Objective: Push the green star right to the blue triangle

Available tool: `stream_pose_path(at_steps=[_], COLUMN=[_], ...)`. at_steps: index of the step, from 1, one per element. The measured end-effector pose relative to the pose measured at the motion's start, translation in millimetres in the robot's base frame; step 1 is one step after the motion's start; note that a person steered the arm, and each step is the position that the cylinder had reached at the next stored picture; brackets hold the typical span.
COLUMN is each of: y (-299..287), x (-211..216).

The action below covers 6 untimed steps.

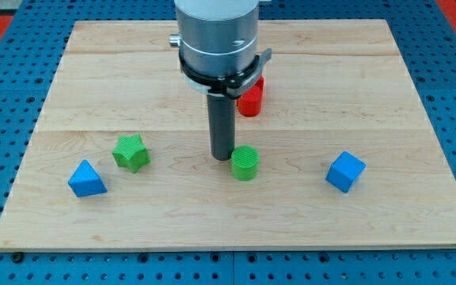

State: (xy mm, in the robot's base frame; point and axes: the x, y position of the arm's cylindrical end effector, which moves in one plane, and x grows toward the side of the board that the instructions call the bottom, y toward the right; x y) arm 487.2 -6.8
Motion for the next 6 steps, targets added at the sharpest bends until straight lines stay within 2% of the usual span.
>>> stream_pose_path(at_steps=[1,2,3,4,5,6], y=[21.8,14.9,-14.9,-64.9,-136.8,-158.3], x=[-10.4,-1.1,-19.5,-63.3,-67.4,-39.5])
